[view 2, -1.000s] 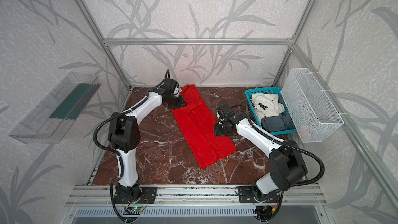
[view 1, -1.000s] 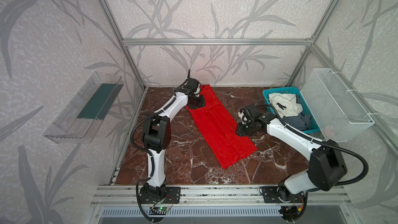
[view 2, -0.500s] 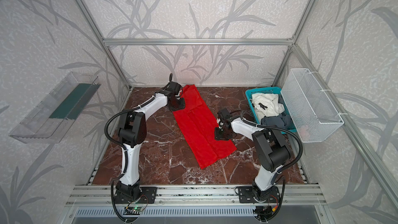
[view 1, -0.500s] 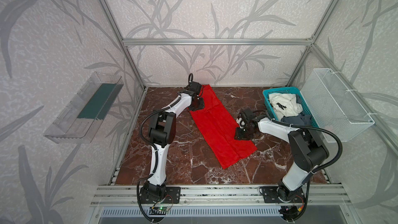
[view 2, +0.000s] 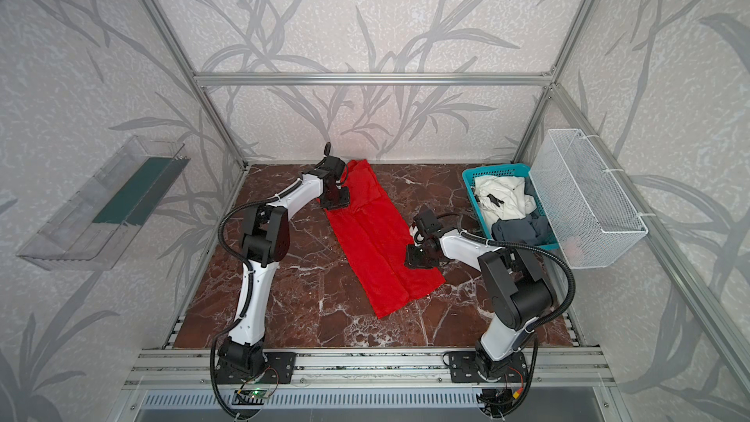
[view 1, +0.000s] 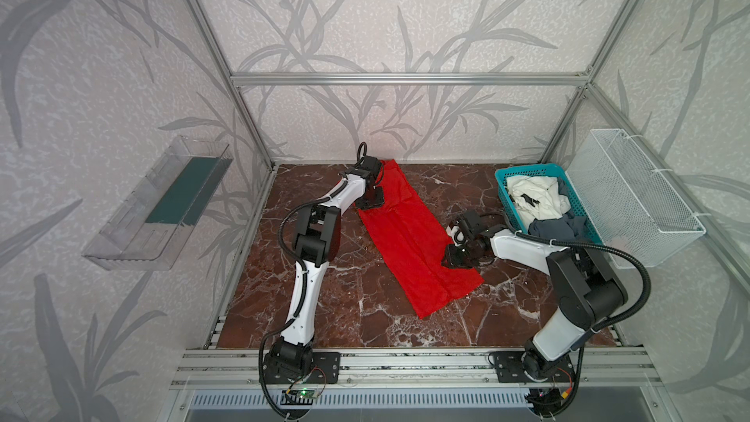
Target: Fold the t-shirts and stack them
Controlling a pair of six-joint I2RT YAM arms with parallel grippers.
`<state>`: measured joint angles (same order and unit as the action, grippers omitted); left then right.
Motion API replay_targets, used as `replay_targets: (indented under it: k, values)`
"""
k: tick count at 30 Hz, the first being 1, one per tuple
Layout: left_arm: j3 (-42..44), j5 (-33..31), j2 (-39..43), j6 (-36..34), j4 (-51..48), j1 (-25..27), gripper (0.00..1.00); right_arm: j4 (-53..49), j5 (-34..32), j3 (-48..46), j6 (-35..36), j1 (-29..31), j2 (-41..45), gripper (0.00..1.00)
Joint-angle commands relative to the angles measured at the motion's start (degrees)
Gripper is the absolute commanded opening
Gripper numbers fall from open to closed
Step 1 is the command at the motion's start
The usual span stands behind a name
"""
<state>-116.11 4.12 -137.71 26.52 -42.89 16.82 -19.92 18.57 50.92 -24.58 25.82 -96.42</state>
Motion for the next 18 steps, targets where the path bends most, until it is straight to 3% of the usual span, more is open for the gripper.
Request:
replay_targets:
  k: [1, 9, 18]
  values:
    - [-0.32, 2.75, -3.56, -0.59, -0.7, -0.38, 0.36, -2.31, 2.12, -4.5, -1.52, 1.0, -1.88, 0.36]
    - [-12.74, 12.47, -11.29, -3.13, -3.99, -0.04, 0.36, 2.62, 4.63, -9.06, -5.18, 7.14, -2.18, 0.36]
    - [-31.76, 18.17, -20.08, -5.05, -9.12, 0.19, 0.36, 3.76, 4.44, -7.81, -10.8, 15.74, -2.66, 0.36]
